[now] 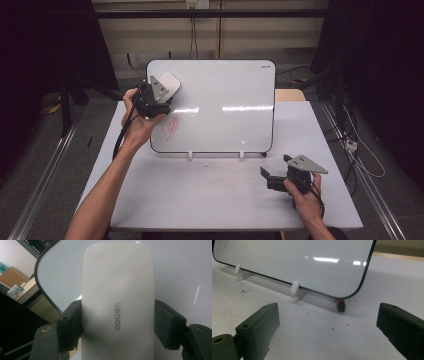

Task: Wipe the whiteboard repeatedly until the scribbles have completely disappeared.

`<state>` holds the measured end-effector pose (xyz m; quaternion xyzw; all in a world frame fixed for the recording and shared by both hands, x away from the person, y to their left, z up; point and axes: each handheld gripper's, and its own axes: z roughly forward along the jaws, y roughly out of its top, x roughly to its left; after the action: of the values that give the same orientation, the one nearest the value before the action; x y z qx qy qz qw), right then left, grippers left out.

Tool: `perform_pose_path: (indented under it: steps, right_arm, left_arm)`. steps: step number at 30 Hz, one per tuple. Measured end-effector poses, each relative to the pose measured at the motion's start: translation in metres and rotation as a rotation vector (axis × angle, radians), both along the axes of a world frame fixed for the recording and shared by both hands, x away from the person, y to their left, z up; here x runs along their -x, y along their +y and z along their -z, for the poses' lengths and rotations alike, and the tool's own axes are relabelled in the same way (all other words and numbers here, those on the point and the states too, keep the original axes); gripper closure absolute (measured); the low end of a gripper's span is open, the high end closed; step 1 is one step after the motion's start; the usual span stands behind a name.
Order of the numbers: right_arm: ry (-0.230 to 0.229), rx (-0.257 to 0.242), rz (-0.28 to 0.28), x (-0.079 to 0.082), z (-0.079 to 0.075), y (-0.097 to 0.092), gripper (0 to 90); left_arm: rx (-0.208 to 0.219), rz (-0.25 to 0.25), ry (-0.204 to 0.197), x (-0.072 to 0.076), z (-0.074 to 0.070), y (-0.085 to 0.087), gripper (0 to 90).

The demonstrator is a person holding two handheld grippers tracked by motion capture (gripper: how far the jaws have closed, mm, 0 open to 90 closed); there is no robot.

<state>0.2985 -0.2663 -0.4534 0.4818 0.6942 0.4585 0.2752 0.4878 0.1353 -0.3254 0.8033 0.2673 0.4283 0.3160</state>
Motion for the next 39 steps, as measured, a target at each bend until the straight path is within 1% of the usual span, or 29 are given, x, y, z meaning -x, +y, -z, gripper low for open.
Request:
perform_pose_path:
  steps: [1, 3, 4, 7, 8, 9, 12, 13, 15, 16, 18, 19, 20, 21, 24, 28, 29, 31, 33, 35, 36, 38, 39]
  right_arm:
    - [-0.001, 0.001, -0.002, 0.000, 0.000, 0.000, 4.5]
    - [-0.001, 0.000, 0.000, 0.000, 0.000, 0.000, 4.5]
    - [-0.001, 0.000, -0.001, 0.000, 0.000, 0.000, 4.5]
    - [0.000, 0.000, 0.000, 0.000, 0.000, 0.000, 4.5]
    - [0.000, 0.000, 0.000, 0.000, 0.000, 0.000, 4.5]
    - [0.000, 0.000, 0.001, 0.000, 0.000, 0.000, 4.5]
    - [0.000, 0.000, 0.001, 0.000, 0.000, 0.000, 4.5]
    - [0.001, 0.000, 0.002, 0.000, 0.000, 0.000, 4.5]
    - [0.000, 0.001, 0.003, 0.000, 0.000, 0.000, 4.6]
    - [0.001, 0.000, 0.002, 0.000, 0.000, 0.000, 4.6]
    - [0.000, 0.001, 0.002, 0.000, 0.000, 0.000, 4.5]
    - [0.000, 0.001, 0.002, 0.000, 0.000, 0.000, 4.5]
    - [0.001, 0.001, 0.003, 0.000, 0.000, 0.001, 4.5]
    - [0.000, 0.001, 0.002, 0.000, 0.000, 0.001, 4.5]
    - [-0.002, 0.002, -0.001, 0.000, 0.000, 0.001, 4.5]
    - [-0.002, 0.001, 0.000, 0.000, 0.000, 0.001, 4.5]
    - [-0.002, 0.001, 0.001, 0.000, 0.000, 0.001, 4.5]
    - [-0.001, 0.000, 0.001, 0.000, 0.000, 0.001, 4.5]
    - [0.000, 0.000, 0.000, 0.000, 0.000, 0.001, 4.5]
    - [-0.001, 0.000, 0.000, 0.000, 0.000, 0.001, 4.5]
    - [-0.001, 0.000, 0.000, 0.000, 0.000, 0.001, 4.5]
    - [-0.002, 0.002, -0.002, -0.001, 0.000, 0.002, 4.5]
    - [-0.001, 0.004, -0.002, -0.001, 0.000, 0.002, 4.5]
  left_arm:
    - [0.010, -0.006, -0.002, 0.001, 0.002, -0.001, 31.2]
    - [0.003, -0.003, -0.004, 0.003, 0.006, 0.000, 31.2]
    - [0.009, -0.001, -0.003, 0.004, 0.009, 0.000, 31.3]
    - [-0.005, 0.012, 0.002, 0.010, 0.016, 0.001, 31.2]
    - [0.005, 0.012, -0.001, 0.012, 0.019, 0.001, 31.2]
    - [0.004, 0.014, 0.006, 0.014, 0.021, 0.001, 31.2]
    - [-0.001, 0.026, 0.001, 0.020, 0.030, 0.003, 31.2]
    - [0.001, 0.023, 0.001, 0.022, 0.033, 0.003, 31.2]
    - [-0.002, 0.032, 0.014, 0.028, 0.038, 0.004, 31.2]
    - [-0.003, 0.032, 0.009, 0.030, 0.041, 0.004, 31.2]
    - [-0.005, 0.032, 0.018, 0.035, 0.046, 0.005, 31.2]
    - [-0.005, 0.030, 0.012, 0.036, 0.049, 0.005, 31.2]
    - [0.002, 0.025, 0.016, 0.039, 0.051, 0.004, 31.2]
    - [-0.010, 0.024, 0.017, 0.040, 0.052, 0.004, 31.2]
    - [-0.009, 0.018, 0.016, 0.044, 0.054, 0.002, 31.2]
    - [-0.010, 0.007, 0.009, 0.045, 0.054, 0.000, 31.2]
    - [-0.027, 0.008, 0.014, 0.046, 0.053, 0.000, 31.2]
    - [-0.024, 0.006, 0.011, 0.046, 0.053, -0.001, 31.2]
    - [-0.031, 0.003, 0.023, 0.046, 0.052, -0.001, 31.2]
    - [-0.017, -0.003, 0.018, 0.046, 0.053, -0.002, 31.1]
    - [-0.007, -0.001, 0.023, 0.045, 0.053, -0.002, 31.1]
    - [-0.017, -0.001, 0.029, 0.044, 0.051, -0.002, 31.0]
    - [0.000, -0.002, 0.029, 0.044, 0.051, -0.003, 31.0]
